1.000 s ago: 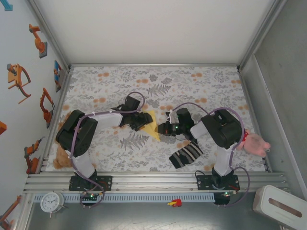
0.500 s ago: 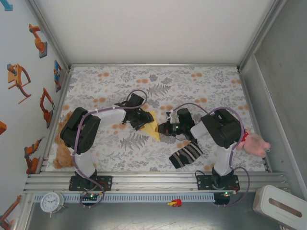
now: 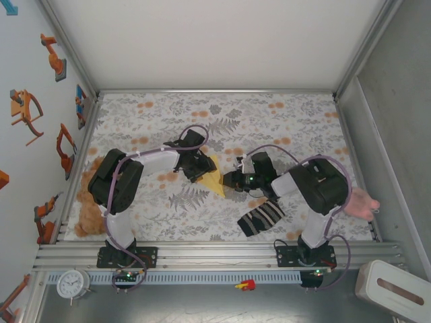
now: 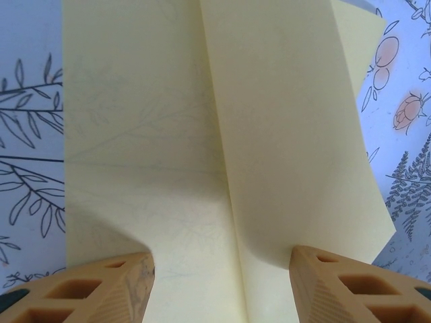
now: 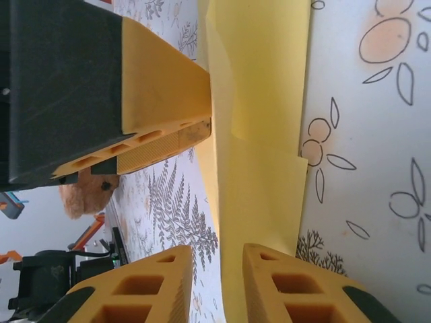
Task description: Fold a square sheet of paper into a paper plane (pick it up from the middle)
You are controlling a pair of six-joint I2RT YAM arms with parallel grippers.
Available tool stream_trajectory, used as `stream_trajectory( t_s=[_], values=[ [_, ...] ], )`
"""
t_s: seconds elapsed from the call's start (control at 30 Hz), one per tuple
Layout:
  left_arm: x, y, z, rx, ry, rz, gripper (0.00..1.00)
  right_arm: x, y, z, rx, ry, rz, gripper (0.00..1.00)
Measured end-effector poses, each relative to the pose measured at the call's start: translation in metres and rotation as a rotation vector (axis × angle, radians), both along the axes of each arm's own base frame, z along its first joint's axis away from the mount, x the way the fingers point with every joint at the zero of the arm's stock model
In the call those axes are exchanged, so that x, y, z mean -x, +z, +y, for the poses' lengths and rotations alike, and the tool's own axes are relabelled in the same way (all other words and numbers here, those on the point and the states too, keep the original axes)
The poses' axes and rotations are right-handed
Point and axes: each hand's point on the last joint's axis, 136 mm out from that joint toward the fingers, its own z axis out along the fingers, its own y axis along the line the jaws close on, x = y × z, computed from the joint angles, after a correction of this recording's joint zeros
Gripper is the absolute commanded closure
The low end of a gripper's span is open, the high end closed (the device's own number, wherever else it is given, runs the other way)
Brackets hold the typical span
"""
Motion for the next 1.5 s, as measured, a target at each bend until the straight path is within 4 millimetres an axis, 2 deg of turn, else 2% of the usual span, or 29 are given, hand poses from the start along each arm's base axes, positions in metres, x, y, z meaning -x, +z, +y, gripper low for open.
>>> stream_trajectory(
  t_s=[0.27, 0.4, 0.53, 0.67, 0.87, 1.03, 1.5],
  values=[
    [0.001, -0.002, 0.0, -0.01, 0.0, 0.013, 0.41, -0.003, 0.021, -0.02, 0.149, -0.045, -0.097, 0.76],
    [0.0, -0.002, 0.0, -0.014, 0.0, 0.018, 0.4, -0.009, 0.033, -0.022, 0.195, -0.047, -0.144, 0.78],
    [0.001, -0.003, 0.0, -0.021, -0.002, 0.026, 0.4, -0.006, 0.035, -0.013, 0.23, -0.015, -0.168, 0.79],
    [0.001, -0.003, 0.0, -0.026, -0.001, 0.028, 0.41, 0.004, 0.037, 0.009, 0.244, 0.055, -0.187, 0.82],
    [0.001, -0.004, 0.0, -0.032, -0.002, 0.027, 0.4, 0.012, 0.02, 0.027, 0.272, 0.113, -0.164, 0.83],
    [0.001, -0.004, 0.0, -0.036, -0.003, 0.027, 0.4, 0.015, 0.004, 0.025, 0.299, 0.12, -0.128, 0.83],
    [0.002, -0.005, 0.0, -0.04, -0.002, 0.032, 0.4, 0.013, -0.005, 0.023, 0.324, 0.116, -0.124, 0.84]
  ],
)
